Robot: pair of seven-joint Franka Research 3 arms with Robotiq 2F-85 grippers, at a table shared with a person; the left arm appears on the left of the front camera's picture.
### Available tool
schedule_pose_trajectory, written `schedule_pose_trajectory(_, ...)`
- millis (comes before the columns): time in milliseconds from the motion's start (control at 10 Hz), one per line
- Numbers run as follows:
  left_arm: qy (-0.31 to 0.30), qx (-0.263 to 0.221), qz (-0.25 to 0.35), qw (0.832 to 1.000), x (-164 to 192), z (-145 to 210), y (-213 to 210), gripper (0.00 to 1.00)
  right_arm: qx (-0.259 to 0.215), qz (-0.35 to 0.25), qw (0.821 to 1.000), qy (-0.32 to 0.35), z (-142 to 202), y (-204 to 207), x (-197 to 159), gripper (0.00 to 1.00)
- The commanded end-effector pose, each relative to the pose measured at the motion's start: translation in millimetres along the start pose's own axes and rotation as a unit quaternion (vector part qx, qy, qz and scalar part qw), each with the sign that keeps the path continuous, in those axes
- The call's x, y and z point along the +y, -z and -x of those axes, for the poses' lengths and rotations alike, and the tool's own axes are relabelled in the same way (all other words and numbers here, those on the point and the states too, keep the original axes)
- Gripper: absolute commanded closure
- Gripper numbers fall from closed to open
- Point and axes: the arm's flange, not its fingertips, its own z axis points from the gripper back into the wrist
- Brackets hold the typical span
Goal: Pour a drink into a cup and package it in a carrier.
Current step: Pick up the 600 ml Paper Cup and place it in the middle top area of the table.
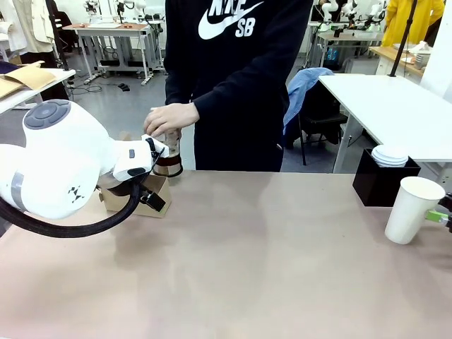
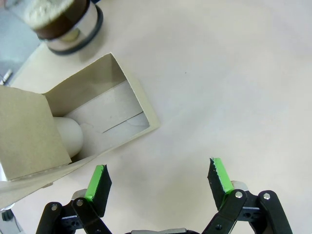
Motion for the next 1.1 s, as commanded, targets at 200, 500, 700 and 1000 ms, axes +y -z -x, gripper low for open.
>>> schedule_pose_trajectory(200, 0.0, 0.0, 0.001, 1.0, 0, 0, 0, 0.0, 0.006, 0.02, 1.0, -0.022, 13, 33, -7, 0.0)
schedule_pose_trajectory(500, 0.0, 0.0, 0.001, 1.0, 0, 0, 0, 0.0, 0.004, 0.003, 1.0, -0.019, 20, 50, -10, 0.0)
schedule_pose_trajectory(700, 0.0, 0.0, 0.001, 1.0, 0, 0, 0, 0.0, 0.001, -0.004, 1.0, -0.022, 21, 60, -10, 0.0)
schedule_pose_trajectory(1000, 0.0, 0.0, 0.001, 1.0, 0, 0, 0, 0.0, 0.005, -0.016, 1.0, -0.005, 22, 56, -5, 0.2)
